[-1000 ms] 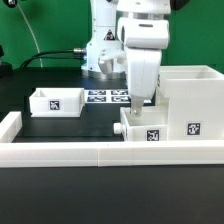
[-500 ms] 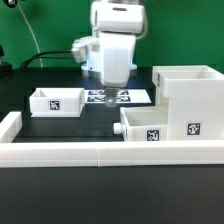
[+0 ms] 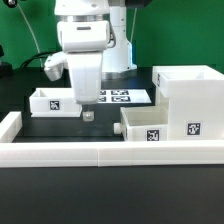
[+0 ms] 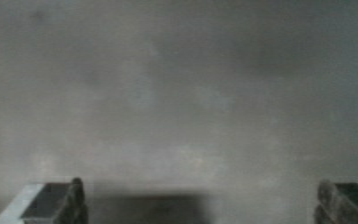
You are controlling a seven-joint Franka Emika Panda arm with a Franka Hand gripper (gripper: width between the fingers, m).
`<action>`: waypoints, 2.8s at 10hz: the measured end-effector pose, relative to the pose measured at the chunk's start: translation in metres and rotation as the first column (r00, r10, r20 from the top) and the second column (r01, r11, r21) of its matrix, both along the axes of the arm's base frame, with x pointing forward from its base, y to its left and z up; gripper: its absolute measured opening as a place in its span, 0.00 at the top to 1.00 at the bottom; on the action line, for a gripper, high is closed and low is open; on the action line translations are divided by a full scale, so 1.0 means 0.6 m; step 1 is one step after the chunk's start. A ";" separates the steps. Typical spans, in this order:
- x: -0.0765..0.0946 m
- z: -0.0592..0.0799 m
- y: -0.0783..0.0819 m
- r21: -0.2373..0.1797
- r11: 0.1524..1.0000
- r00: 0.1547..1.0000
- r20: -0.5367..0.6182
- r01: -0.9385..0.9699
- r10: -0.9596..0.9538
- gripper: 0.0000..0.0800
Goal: Assemble drawer
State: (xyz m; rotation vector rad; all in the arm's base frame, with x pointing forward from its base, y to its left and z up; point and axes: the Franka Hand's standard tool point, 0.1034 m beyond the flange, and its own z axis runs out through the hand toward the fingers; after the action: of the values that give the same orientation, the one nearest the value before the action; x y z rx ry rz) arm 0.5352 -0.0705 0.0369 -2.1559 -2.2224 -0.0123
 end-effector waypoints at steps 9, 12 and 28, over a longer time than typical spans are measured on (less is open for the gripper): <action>-0.005 -0.027 0.108 0.082 0.984 0.987 -0.059 0.156 -0.152 0.19; -0.004 -0.025 0.147 0.084 0.976 0.978 -0.068 0.200 -0.195 0.19; -0.111 0.054 0.007 0.030 0.959 0.959 -0.042 0.283 -0.282 0.19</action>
Offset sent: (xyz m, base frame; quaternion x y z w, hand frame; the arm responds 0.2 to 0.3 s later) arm 0.0043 0.0427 -0.0075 0.0086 0.0199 0.0402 0.9990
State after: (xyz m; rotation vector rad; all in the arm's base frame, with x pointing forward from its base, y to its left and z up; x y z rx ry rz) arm 0.4686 -0.0662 0.0691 -2.4122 -1.8608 -0.0219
